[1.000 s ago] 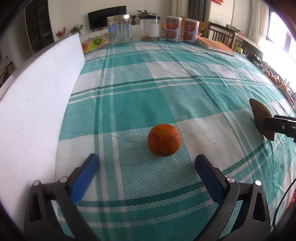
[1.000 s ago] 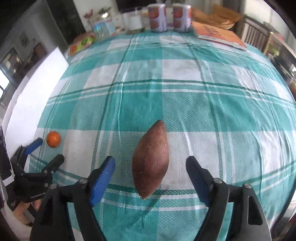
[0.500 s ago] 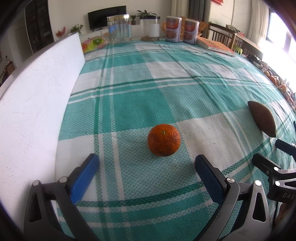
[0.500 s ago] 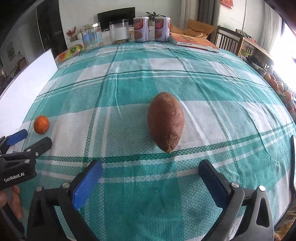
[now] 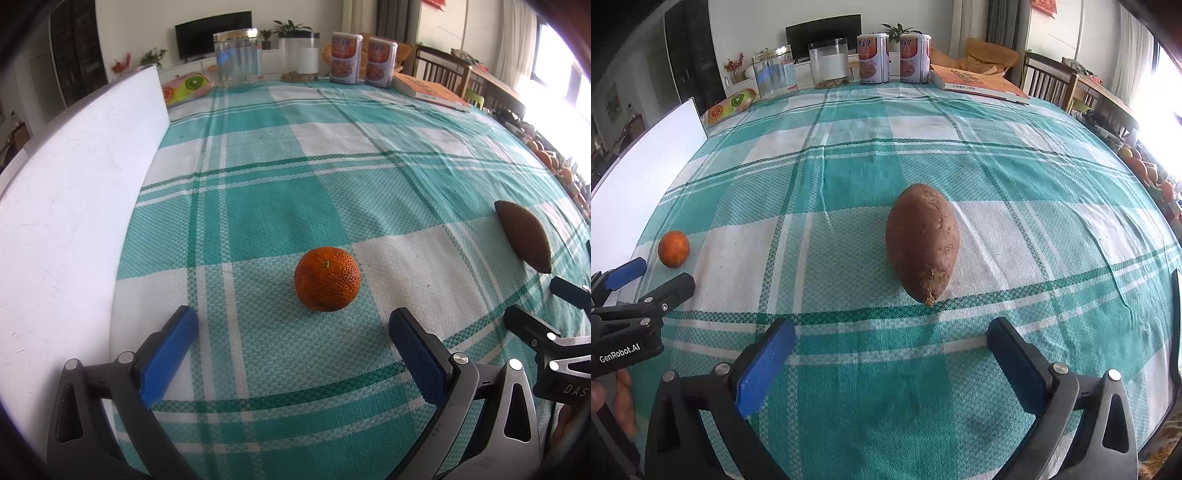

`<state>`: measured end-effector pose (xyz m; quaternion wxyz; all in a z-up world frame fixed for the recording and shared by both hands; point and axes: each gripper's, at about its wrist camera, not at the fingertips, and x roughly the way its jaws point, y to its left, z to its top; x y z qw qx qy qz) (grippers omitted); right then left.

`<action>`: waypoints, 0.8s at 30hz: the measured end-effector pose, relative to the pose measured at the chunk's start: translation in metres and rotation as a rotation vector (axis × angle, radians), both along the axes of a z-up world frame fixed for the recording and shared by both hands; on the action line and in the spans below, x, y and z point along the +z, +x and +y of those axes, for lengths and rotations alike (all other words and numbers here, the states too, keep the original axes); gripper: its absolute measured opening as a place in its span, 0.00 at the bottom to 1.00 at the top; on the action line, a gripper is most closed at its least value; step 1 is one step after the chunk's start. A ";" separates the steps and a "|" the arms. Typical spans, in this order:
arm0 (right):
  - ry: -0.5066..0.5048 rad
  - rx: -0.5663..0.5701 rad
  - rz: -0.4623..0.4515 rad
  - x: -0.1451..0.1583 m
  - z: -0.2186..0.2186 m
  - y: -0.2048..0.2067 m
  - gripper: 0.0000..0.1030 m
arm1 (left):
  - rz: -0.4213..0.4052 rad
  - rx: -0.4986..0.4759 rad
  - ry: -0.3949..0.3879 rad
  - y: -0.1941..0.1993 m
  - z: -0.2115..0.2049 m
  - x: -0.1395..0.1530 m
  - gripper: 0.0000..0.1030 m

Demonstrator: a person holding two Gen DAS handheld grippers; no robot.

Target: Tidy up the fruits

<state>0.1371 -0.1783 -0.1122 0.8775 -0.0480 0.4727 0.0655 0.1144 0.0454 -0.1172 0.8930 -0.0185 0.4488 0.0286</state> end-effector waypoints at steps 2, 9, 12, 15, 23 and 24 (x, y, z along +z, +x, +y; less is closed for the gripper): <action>0.000 0.000 0.000 0.000 0.000 0.000 1.00 | 0.000 0.000 0.000 0.000 0.000 0.000 1.00; 0.118 -0.053 -0.110 0.023 -0.021 -0.012 0.99 | 0.015 -0.035 -0.045 -0.001 0.003 0.003 0.99; 0.199 -0.145 -0.215 0.042 -0.047 -0.026 1.00 | -0.023 -0.057 -0.191 -0.014 0.014 0.008 0.99; 0.288 -0.235 -0.170 0.036 -0.070 -0.019 1.00 | -0.038 -0.059 -0.196 -0.017 0.012 0.008 0.99; 0.394 -0.303 -0.106 0.025 -0.090 -0.012 1.00 | 0.000 -0.075 -0.002 -0.011 -0.014 0.001 0.99; 0.389 -0.297 -0.109 0.025 -0.088 -0.012 1.00 | -0.001 -0.075 -0.001 -0.011 -0.014 0.001 0.99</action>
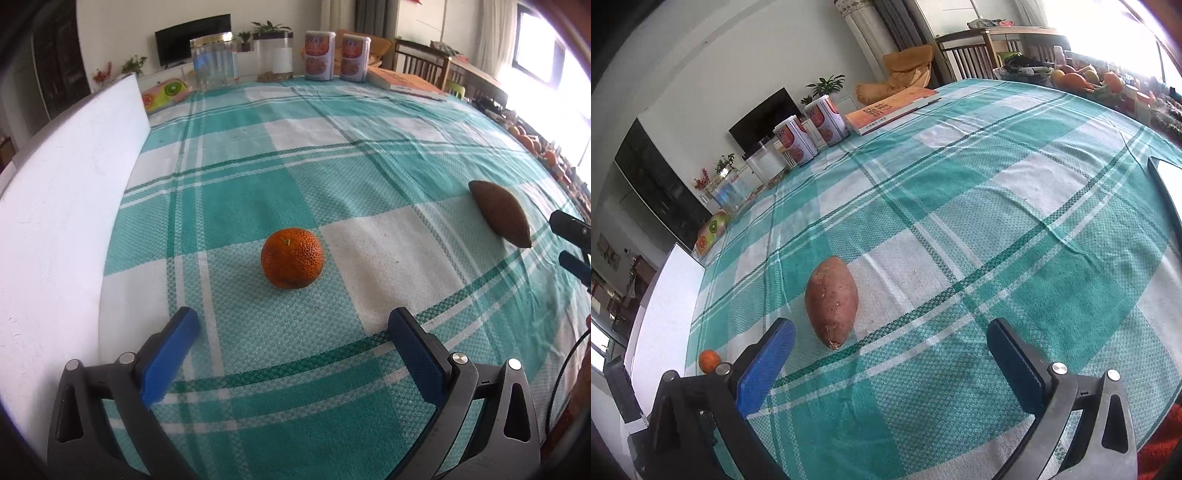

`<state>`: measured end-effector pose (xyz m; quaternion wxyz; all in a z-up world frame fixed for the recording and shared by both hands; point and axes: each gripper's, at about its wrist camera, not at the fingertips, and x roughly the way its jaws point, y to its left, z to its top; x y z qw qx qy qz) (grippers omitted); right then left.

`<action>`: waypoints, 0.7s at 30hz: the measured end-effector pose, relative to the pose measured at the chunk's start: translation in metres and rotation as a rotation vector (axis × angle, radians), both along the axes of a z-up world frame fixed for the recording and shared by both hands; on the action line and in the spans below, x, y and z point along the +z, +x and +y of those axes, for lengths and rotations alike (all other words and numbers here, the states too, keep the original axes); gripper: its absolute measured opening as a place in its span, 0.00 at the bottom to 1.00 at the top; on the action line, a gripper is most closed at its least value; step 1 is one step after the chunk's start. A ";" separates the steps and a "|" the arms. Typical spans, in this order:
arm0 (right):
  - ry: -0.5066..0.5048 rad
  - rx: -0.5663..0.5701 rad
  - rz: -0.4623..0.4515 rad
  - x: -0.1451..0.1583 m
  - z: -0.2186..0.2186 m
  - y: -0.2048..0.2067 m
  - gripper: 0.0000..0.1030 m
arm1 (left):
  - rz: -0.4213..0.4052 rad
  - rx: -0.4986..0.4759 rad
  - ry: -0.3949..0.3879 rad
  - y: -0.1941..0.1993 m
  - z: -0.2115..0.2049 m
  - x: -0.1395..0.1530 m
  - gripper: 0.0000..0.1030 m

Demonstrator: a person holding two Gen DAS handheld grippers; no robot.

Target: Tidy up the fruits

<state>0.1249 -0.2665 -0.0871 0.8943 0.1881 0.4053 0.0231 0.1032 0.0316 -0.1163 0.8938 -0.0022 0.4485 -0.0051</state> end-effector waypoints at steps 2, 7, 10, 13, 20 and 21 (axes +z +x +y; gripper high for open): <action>-0.015 0.013 -0.013 0.003 0.004 -0.001 1.00 | 0.001 0.001 -0.008 0.000 0.002 0.000 0.99; -0.042 0.051 -0.048 0.009 0.013 -0.005 1.00 | 0.006 -0.003 -0.014 0.000 0.002 0.001 0.98; -0.022 0.061 -0.070 0.011 0.012 -0.008 1.00 | 0.012 -0.024 -0.060 0.000 0.004 0.005 0.97; 0.061 0.068 -0.070 0.009 0.003 -0.007 0.99 | 0.011 -0.032 -0.094 0.003 0.004 0.012 0.97; 0.292 0.057 0.070 -0.001 -0.038 0.001 0.92 | 0.012 -0.040 -0.097 0.005 0.010 0.026 0.96; 0.274 0.070 0.081 0.001 -0.038 0.001 0.92 | 0.013 -0.031 -0.116 0.005 0.014 0.025 0.96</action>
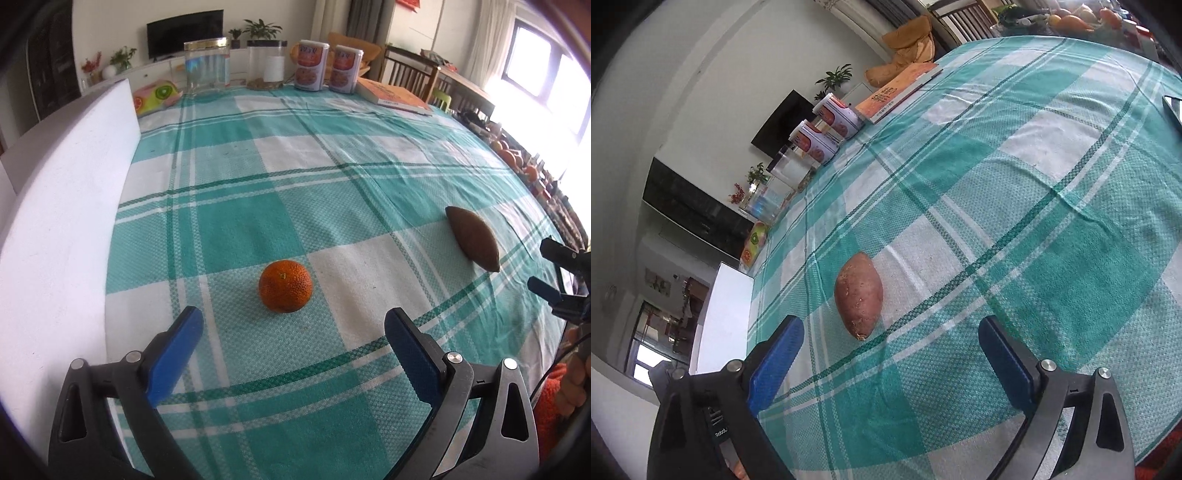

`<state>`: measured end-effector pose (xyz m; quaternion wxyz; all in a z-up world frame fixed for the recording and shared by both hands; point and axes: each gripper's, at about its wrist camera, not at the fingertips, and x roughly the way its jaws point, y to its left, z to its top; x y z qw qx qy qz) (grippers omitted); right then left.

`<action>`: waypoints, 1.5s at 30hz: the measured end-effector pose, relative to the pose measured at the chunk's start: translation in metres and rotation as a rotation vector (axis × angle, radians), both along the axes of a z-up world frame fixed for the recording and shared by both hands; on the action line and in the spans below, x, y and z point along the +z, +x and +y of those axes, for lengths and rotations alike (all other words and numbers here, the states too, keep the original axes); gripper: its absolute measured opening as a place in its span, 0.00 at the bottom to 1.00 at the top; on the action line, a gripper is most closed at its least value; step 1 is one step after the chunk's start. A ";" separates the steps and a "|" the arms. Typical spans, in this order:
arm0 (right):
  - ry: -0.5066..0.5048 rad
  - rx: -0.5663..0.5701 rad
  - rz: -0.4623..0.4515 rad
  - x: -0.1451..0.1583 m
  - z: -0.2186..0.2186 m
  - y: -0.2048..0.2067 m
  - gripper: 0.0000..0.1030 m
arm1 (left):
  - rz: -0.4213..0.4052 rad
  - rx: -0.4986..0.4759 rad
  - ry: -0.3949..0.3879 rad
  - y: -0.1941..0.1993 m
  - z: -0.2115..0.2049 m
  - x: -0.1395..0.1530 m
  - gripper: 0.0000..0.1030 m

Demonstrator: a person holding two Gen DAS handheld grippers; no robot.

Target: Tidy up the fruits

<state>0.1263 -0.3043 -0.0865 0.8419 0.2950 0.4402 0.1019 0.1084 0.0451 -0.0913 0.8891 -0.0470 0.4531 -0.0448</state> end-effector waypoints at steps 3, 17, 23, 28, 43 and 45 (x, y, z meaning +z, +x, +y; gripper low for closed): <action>-0.030 0.059 0.026 0.006 0.007 0.008 0.92 | 0.004 0.006 -0.005 0.008 -0.001 -0.004 0.95; -0.358 0.374 0.286 -0.011 0.090 0.106 0.49 | 0.015 0.031 -0.015 0.013 -0.005 0.003 0.29; -0.277 0.333 0.250 0.005 0.084 0.090 0.40 | -0.049 -0.032 -0.150 -0.033 0.001 0.047 0.29; 0.041 0.363 0.195 0.036 0.096 0.061 0.40 | -0.084 -0.059 -0.269 -0.079 0.030 0.090 0.29; 0.010 0.921 0.030 0.094 0.403 -0.024 0.40 | -0.035 0.416 -0.091 -0.116 0.213 0.084 0.30; -0.088 0.941 0.005 0.087 0.425 -0.032 0.40 | -0.007 0.429 -0.068 -0.115 0.215 0.075 0.30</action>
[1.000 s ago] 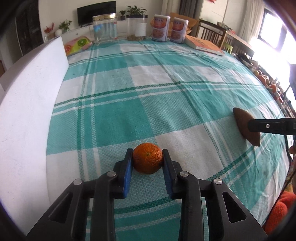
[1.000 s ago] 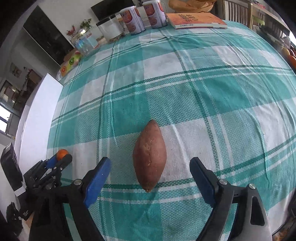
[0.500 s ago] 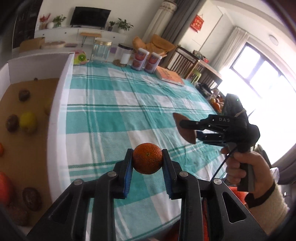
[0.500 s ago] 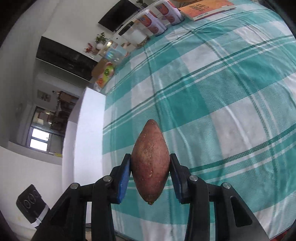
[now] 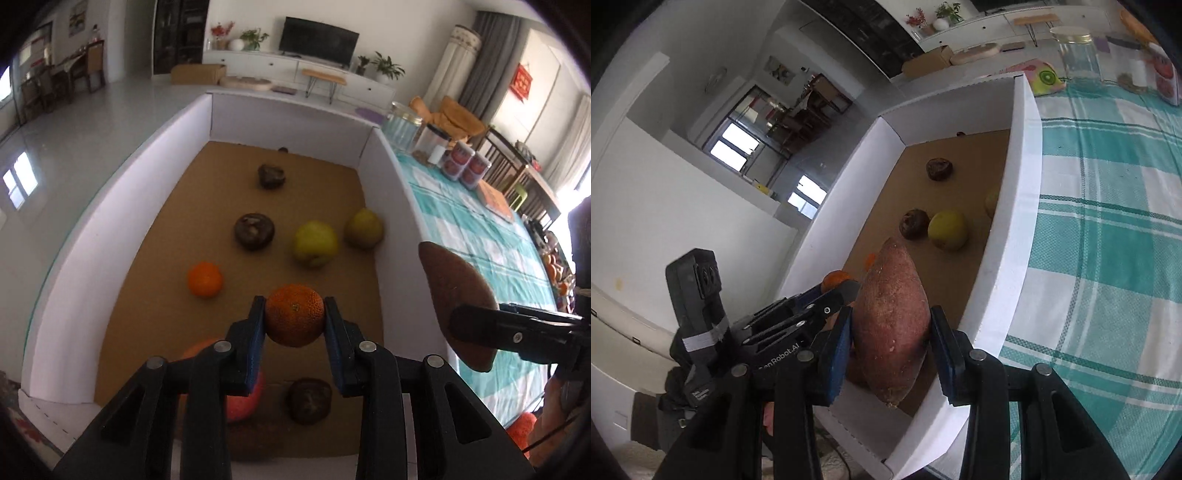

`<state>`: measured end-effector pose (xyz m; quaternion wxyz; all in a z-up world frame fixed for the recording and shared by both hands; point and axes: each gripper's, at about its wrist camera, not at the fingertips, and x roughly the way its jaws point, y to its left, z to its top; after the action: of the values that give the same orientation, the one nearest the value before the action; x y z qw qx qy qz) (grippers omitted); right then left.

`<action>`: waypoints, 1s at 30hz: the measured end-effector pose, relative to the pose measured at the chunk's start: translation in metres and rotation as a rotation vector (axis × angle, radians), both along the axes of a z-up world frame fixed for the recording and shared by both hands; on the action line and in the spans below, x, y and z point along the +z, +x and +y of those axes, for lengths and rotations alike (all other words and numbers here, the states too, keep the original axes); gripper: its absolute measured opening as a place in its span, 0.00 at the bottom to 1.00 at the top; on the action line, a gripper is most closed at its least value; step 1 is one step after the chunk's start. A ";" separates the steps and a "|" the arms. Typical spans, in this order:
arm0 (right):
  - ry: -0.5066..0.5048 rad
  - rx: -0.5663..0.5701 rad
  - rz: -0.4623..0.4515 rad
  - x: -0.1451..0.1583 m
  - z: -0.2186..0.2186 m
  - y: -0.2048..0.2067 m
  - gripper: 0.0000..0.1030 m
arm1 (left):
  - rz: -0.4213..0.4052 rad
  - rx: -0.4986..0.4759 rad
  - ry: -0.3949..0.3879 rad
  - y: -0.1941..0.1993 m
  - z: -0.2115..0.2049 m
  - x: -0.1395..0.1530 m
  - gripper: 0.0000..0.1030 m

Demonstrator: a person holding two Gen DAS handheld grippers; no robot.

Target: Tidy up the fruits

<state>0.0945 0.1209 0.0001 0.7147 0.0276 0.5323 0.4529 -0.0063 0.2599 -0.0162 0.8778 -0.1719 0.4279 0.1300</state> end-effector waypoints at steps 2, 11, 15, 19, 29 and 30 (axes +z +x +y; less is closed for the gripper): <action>-0.044 0.010 -0.058 -0.003 0.013 -0.004 0.41 | 0.021 0.015 0.023 -0.001 0.003 -0.005 0.37; -0.088 -0.067 -0.204 0.053 -0.018 -0.015 0.84 | -0.095 0.074 0.244 -0.035 -0.012 0.043 0.94; -0.212 -0.075 -0.252 0.064 -0.022 -0.038 0.99 | -0.069 0.078 0.288 -0.049 -0.031 0.063 0.97; -0.234 -0.077 -0.302 0.069 -0.027 -0.065 1.00 | -0.012 0.078 0.275 -0.060 -0.035 0.066 0.97; -0.287 -0.090 -0.395 0.080 -0.028 -0.098 1.00 | 0.094 0.242 0.350 -0.078 -0.011 0.063 0.97; -0.289 -0.088 -0.392 0.079 -0.026 -0.098 1.00 | 0.090 0.240 0.351 -0.081 -0.011 0.064 0.97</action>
<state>-0.0038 0.0946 0.0789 0.8197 -0.1403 0.4412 0.3372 -0.0870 0.2491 0.0477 0.8525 -0.0602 0.4139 0.3136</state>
